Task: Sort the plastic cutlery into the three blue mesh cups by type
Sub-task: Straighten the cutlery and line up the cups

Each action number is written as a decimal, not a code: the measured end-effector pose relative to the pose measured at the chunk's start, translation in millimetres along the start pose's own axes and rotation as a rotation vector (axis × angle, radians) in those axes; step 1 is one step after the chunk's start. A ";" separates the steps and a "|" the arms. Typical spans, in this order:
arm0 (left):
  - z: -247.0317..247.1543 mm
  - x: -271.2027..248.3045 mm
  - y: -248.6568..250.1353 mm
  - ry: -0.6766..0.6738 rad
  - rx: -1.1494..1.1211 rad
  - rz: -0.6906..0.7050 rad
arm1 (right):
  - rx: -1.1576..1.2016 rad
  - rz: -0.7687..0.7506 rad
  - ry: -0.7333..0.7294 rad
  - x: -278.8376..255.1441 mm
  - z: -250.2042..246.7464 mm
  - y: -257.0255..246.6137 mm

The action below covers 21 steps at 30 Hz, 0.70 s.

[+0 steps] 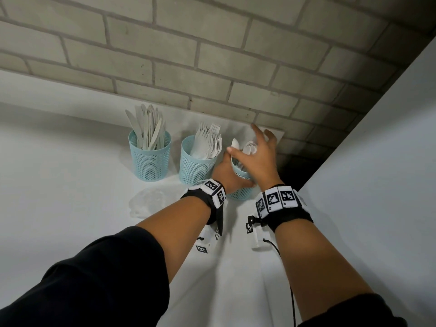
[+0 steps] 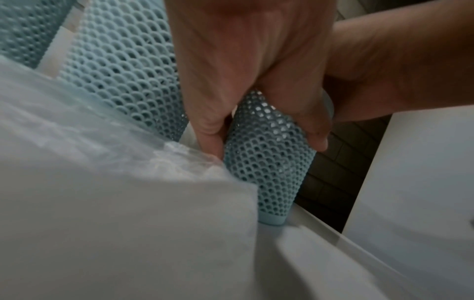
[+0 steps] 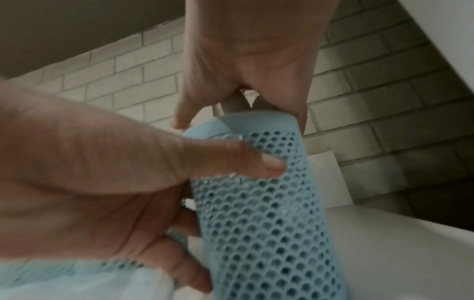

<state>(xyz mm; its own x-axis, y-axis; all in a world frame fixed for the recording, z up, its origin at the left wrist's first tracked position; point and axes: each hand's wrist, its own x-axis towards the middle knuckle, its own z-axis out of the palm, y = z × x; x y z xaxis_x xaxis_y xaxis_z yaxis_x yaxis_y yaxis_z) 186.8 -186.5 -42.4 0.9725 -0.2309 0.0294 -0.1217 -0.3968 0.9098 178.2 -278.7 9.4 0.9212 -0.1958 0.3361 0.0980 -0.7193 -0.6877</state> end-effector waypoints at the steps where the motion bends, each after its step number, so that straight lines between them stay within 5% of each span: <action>1: 0.3 -0.2 0.7 -0.006 0.027 -0.011 | -0.081 -0.060 -0.013 0.0 3.8 0.0; 11: 1.5 4.9 -3.6 0.011 -0.015 -0.028 | 0.057 0.088 0.044 21.7 5.6 1.6; 15: 2.3 7.1 -6.5 0.012 0.002 -0.025 | -0.179 -0.089 -0.048 9.4 10.3 -5.8; 21: 0.4 8.6 -4.2 0.022 -0.019 0.000 | 0.158 -0.070 0.233 16.5 -9.9 -4.9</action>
<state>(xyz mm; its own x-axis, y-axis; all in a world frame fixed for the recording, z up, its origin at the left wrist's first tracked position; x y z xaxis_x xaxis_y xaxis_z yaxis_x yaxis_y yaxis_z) 195.6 -187.2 -46.1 0.9767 -0.2113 0.0384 -0.1183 -0.3799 0.9174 189.2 -285.0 24.7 0.8007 -0.3103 0.5125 0.2326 -0.6273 -0.7432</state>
